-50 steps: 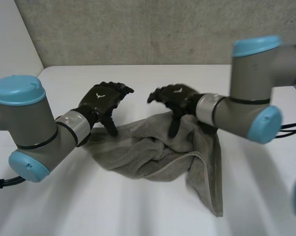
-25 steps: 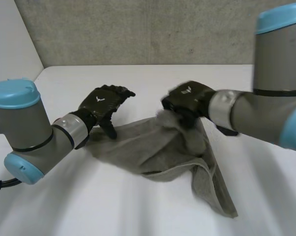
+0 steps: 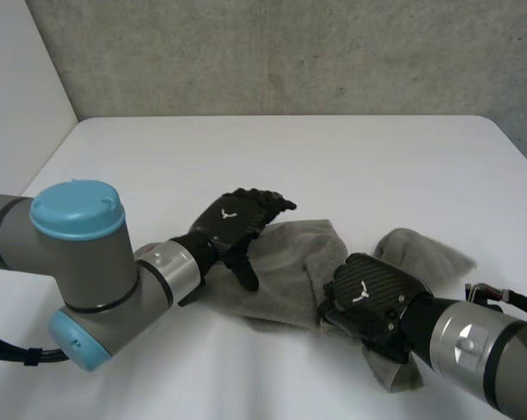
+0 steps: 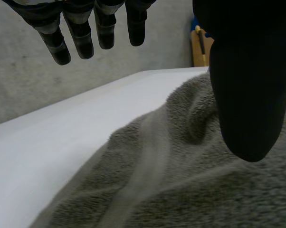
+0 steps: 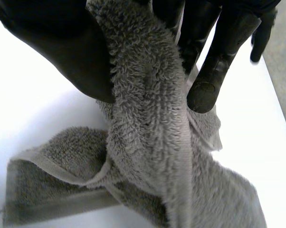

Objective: Fold the laundry

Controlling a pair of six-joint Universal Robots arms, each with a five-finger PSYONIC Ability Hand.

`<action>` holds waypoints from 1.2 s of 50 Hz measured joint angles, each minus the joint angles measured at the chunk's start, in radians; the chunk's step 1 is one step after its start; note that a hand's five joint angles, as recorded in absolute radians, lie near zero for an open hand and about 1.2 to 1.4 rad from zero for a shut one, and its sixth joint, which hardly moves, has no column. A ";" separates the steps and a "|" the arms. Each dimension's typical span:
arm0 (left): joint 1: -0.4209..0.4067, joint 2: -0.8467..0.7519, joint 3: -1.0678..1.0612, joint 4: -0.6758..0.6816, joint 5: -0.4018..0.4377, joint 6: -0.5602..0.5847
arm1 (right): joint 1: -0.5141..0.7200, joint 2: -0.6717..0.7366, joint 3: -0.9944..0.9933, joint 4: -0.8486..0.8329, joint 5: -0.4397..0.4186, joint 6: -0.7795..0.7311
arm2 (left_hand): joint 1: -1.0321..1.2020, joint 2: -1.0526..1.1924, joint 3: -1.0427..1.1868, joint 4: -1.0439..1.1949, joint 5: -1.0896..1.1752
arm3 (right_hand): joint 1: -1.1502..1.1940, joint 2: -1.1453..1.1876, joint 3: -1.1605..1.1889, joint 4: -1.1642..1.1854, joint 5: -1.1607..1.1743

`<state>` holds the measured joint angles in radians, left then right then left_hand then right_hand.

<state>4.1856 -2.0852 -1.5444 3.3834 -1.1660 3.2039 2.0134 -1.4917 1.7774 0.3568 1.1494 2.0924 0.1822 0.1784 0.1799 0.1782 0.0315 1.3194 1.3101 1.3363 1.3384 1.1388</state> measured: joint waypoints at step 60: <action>0.052 0.405 -0.071 0.356 -0.536 -0.106 | -0.055 -0.024 -0.299 -0.732 0.123 0.517 | 0.968 1.038 1.036 1.040 0.945 | 0.010 0.039 0.008 0.000 0.056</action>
<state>4.2379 -1.6804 -1.6151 3.7392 -1.7016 3.0976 1.9588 -1.5155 1.4784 -0.3748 1.2722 2.6099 1.1500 1.2166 1.2158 1.2179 0.9764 1.3293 1.3487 1.3441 1.3385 1.1945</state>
